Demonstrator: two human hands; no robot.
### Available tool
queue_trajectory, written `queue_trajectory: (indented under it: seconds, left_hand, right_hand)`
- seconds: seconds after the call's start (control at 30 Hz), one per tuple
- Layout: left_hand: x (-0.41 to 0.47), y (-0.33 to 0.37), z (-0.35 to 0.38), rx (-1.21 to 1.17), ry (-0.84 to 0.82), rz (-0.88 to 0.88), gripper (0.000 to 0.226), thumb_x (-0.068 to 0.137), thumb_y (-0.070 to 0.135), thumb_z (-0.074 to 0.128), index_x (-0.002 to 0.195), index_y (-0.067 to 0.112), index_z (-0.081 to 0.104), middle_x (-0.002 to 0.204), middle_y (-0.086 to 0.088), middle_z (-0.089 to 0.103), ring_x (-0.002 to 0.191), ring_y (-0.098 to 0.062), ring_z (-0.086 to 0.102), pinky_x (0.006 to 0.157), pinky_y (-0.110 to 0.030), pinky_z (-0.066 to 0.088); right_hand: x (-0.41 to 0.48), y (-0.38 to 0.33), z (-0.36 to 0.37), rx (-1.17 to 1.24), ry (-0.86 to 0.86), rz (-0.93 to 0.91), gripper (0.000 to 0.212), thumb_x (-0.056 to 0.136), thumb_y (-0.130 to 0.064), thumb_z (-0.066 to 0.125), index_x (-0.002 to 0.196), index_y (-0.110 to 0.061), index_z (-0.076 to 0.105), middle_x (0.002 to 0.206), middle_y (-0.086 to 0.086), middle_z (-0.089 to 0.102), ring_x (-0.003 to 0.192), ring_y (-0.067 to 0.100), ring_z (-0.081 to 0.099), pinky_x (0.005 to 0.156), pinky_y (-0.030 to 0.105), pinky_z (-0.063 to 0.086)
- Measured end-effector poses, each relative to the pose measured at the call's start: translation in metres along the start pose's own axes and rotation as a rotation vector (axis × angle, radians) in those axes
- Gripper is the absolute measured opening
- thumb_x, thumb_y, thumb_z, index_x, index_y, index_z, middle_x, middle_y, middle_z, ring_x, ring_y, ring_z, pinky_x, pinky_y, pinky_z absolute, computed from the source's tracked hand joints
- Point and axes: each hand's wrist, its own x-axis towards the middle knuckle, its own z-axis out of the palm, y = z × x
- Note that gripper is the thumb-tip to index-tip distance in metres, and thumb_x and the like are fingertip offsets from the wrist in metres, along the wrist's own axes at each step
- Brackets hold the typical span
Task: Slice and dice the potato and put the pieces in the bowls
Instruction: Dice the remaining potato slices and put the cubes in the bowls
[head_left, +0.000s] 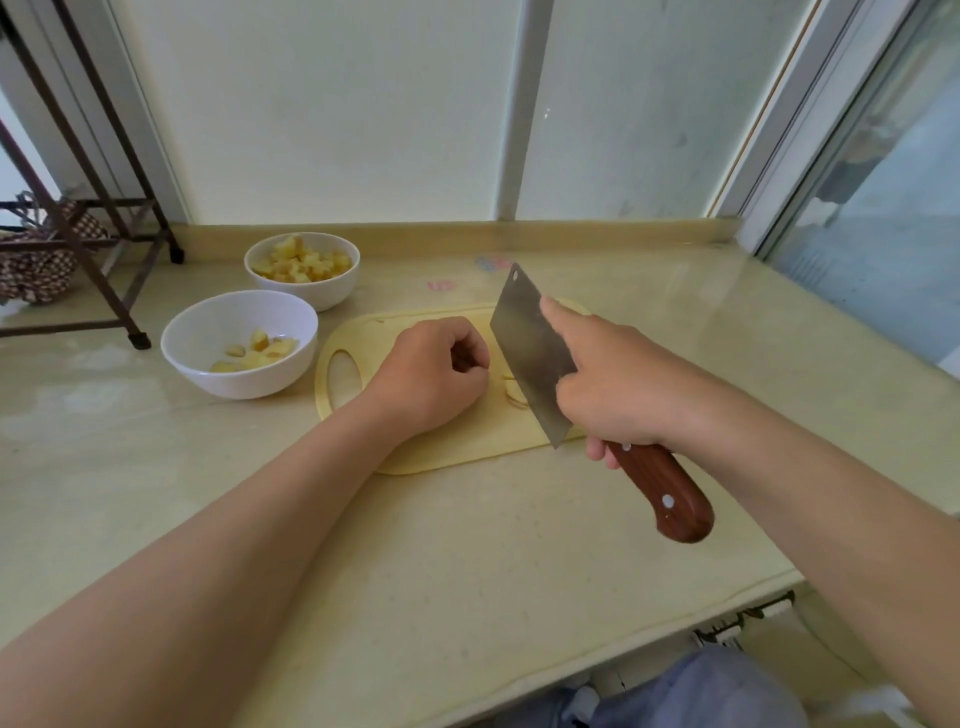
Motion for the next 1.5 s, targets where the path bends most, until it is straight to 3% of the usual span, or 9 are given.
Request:
queue_trajectory:
  seconds: [0.13, 0.33, 0.47, 0.57, 0.83, 0.97, 1.13, 1.33, 1.5]
  left_hand:
    - [0.0, 0.0, 0.0, 0.005, -0.024, 0.013, 0.01, 0.08, 0.008, 0.067, 0.08, 0.018, 0.067, 0.079, 0.007, 0.067, 0.073, -0.006, 0.061, 0.063, -0.01, 0.047]
    - [-0.004, 0.005, -0.002, 0.028, -0.053, -0.002, 0.008, 0.08, 0.01, 0.069, 0.08, 0.018, 0.068, 0.078, 0.007, 0.066, 0.07, -0.005, 0.059, 0.06, -0.006, 0.044]
    - [-0.006, 0.005, -0.005, 0.024, -0.047, -0.013, 0.008, 0.08, 0.011, 0.068, 0.082, 0.019, 0.068, 0.08, 0.009, 0.066, 0.073, -0.005, 0.06, 0.062, -0.007, 0.045]
    - [-0.007, 0.004, -0.004, 0.024, -0.056, -0.002, 0.007, 0.081, 0.012, 0.068, 0.084, 0.019, 0.068, 0.082, 0.008, 0.066, 0.074, -0.006, 0.06, 0.065, -0.01, 0.048]
    - [-0.008, 0.003, 0.002, 0.107, -0.099, 0.075, 0.02, 0.081, 0.028, 0.075, 0.1, 0.024, 0.074, 0.095, 0.013, 0.067, 0.087, -0.001, 0.06, 0.074, -0.006, 0.043]
    - [-0.009, 0.004, 0.003, 0.117, -0.102, 0.091, 0.024, 0.08, 0.03, 0.078, 0.104, 0.022, 0.076, 0.098, 0.01, 0.071, 0.088, -0.005, 0.062, 0.08, -0.017, 0.05]
    - [-0.009, 0.003, 0.007, 0.075, -0.074, 0.132, 0.011, 0.081, 0.02, 0.078, 0.092, 0.017, 0.079, 0.092, 0.0, 0.075, 0.084, -0.012, 0.064, 0.078, -0.026, 0.049]
    - [-0.007, -0.002, 0.01, 0.087, -0.043, 0.184, 0.007, 0.081, 0.018, 0.077, 0.086, 0.014, 0.078, 0.086, -0.006, 0.075, 0.08, -0.023, 0.064, 0.075, -0.035, 0.048]
    - [-0.006, -0.004, 0.011, 0.105, -0.036, 0.239, 0.008, 0.081, 0.016, 0.077, 0.082, 0.008, 0.076, 0.084, -0.012, 0.072, 0.076, -0.023, 0.059, 0.072, -0.035, 0.047]
  right_hand:
    - [0.013, -0.007, 0.009, -0.045, 0.021, 0.013, 0.095, 0.093, -0.001, 0.039, 0.164, -0.038, -0.012, 0.078, 0.009, 0.068, 0.042, 0.012, 0.063, 0.048, 0.027, 0.058]
    - [0.048, -0.008, 0.0, 0.079, 0.083, 0.009, 0.091, 0.092, 0.003, 0.034, 0.166, -0.035, -0.002, 0.124, 0.009, 0.062, 0.055, 0.019, 0.07, 0.055, 0.036, 0.063]
    - [0.043, 0.018, -0.008, 0.236, 0.2, 0.01, 0.083, 0.092, 0.002, 0.034, 0.163, -0.039, 0.019, 0.104, 0.002, 0.055, 0.051, 0.019, 0.068, 0.046, 0.029, 0.053]
    - [0.032, 0.049, -0.018, 0.367, 0.259, 0.042, 0.082, 0.094, 0.003, 0.04, 0.163, -0.037, 0.022, 0.121, 0.012, 0.058, 0.043, 0.019, 0.064, 0.041, 0.029, 0.051]
    - [0.01, 0.118, -0.002, 0.54, 0.238, 0.157, 0.061, 0.097, 0.0, 0.05, 0.149, -0.032, 0.043, 0.07, 0.014, 0.062, 0.042, 0.021, 0.053, 0.04, 0.03, 0.047]
    - [0.011, 0.111, 0.008, 0.358, 0.215, 0.115, 0.035, 0.097, -0.014, 0.05, 0.125, -0.035, 0.053, 0.079, 0.011, 0.067, 0.051, 0.025, 0.063, 0.044, 0.029, 0.047]
    - [0.017, 0.093, 0.024, -0.124, 0.218, 0.068, 0.023, 0.105, -0.037, 0.041, 0.114, -0.019, 0.053, 0.099, 0.006, 0.066, 0.092, 0.032, 0.064, 0.086, 0.045, 0.054]
    - [0.013, 0.076, 0.034, -0.171, 0.155, 0.004, 0.023, 0.109, -0.037, 0.038, 0.11, -0.016, 0.047, 0.095, 0.005, 0.063, 0.089, 0.032, 0.061, 0.071, 0.039, 0.043]
    - [0.011, 0.08, 0.031, -0.076, 0.148, -0.06, 0.028, 0.108, -0.036, 0.042, 0.13, -0.022, 0.052, 0.109, -0.001, 0.068, 0.1, 0.028, 0.064, 0.089, 0.041, 0.051]
